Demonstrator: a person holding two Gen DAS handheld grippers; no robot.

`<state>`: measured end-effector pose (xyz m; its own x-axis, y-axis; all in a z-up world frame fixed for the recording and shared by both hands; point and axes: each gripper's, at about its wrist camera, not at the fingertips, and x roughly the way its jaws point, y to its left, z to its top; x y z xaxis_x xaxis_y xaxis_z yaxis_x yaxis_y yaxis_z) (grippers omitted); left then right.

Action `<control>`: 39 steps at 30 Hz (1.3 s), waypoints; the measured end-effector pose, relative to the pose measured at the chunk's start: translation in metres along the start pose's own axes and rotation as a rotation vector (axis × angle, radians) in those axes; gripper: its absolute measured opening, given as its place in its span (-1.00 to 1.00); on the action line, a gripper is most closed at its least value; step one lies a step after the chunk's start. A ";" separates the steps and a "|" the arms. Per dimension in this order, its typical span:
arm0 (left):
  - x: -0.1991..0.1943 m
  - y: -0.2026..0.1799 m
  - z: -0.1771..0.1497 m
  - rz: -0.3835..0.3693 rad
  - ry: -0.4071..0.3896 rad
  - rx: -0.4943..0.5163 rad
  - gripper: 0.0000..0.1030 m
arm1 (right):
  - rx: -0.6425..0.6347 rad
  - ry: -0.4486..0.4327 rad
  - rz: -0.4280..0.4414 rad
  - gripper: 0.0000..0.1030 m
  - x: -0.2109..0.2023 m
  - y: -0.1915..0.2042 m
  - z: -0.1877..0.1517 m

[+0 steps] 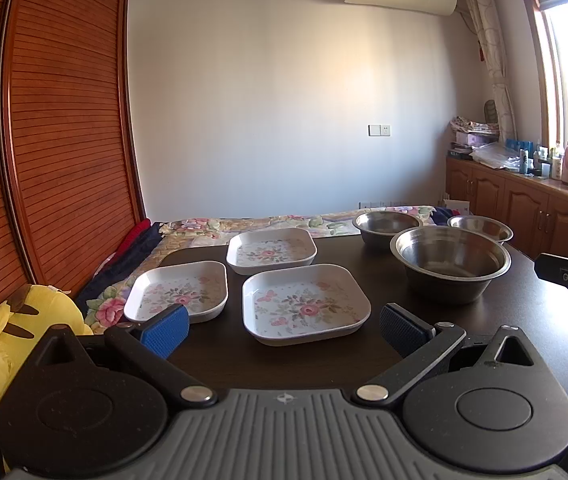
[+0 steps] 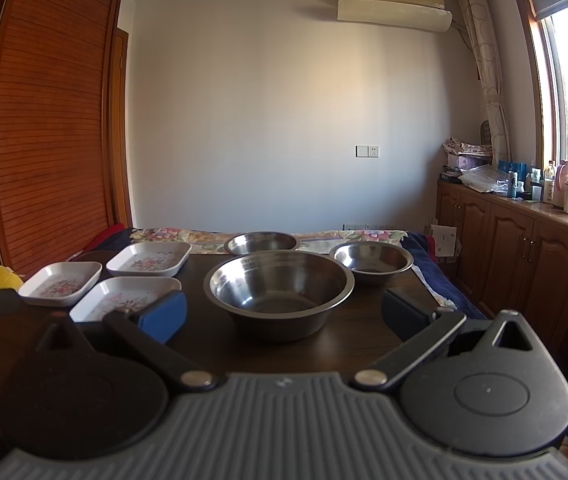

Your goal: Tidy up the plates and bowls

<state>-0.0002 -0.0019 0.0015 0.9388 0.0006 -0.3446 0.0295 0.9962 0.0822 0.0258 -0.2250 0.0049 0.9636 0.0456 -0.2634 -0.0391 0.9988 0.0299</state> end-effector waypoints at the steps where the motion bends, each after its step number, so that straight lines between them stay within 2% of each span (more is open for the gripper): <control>1: 0.000 0.000 0.000 -0.001 0.000 0.000 1.00 | 0.000 -0.001 0.001 1.00 0.000 0.000 0.000; 39: 0.000 -0.001 0.000 0.000 0.000 0.001 1.00 | 0.000 -0.004 -0.001 1.00 -0.004 -0.004 0.000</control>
<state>-0.0003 -0.0029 0.0011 0.9388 0.0011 -0.3446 0.0293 0.9961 0.0830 0.0217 -0.2289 0.0061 0.9646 0.0448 -0.2598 -0.0384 0.9988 0.0299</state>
